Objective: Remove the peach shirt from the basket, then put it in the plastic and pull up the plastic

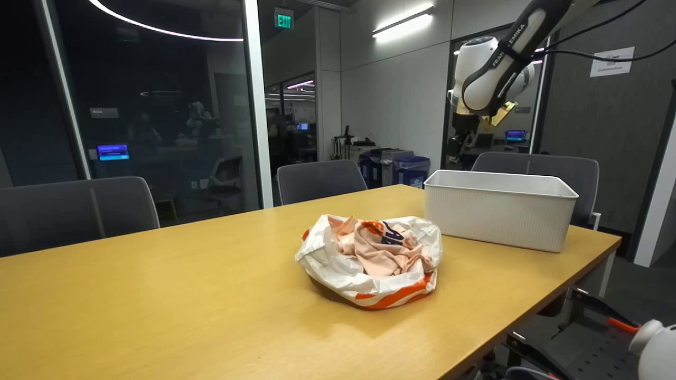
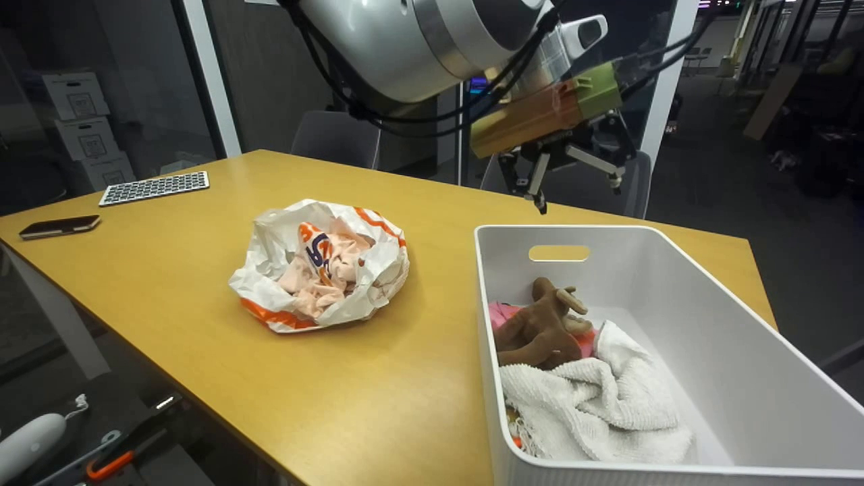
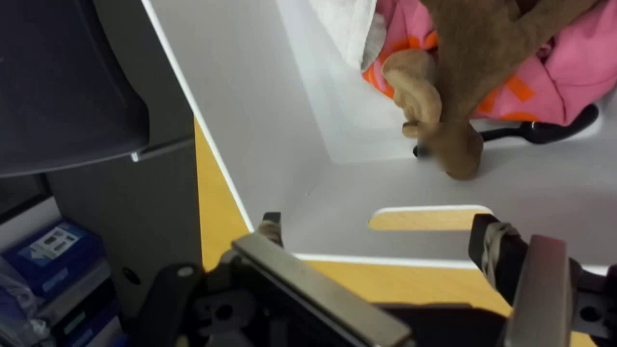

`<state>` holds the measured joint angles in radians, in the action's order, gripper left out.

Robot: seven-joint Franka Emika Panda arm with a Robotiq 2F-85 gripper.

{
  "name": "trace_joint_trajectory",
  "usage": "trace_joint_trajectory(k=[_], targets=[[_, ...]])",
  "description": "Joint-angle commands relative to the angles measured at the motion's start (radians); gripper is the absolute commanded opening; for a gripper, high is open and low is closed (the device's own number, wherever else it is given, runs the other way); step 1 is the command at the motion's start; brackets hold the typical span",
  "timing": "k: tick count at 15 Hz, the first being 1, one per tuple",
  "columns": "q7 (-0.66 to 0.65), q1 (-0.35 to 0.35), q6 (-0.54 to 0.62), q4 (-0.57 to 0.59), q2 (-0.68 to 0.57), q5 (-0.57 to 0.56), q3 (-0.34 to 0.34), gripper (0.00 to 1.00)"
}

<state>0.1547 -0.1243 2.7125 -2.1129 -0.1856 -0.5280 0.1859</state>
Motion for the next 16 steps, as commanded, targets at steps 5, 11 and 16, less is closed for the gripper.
trace_joint_trajectory(k=[5,11,16], targets=[[-0.034,0.009,-0.029,-0.039,-0.015,0.039,0.001,1.00],[0.163,-0.001,-0.126,-0.114,0.125,0.285,-0.105,1.00],[0.409,0.032,-0.177,-0.148,0.172,0.590,-0.171,1.00]])
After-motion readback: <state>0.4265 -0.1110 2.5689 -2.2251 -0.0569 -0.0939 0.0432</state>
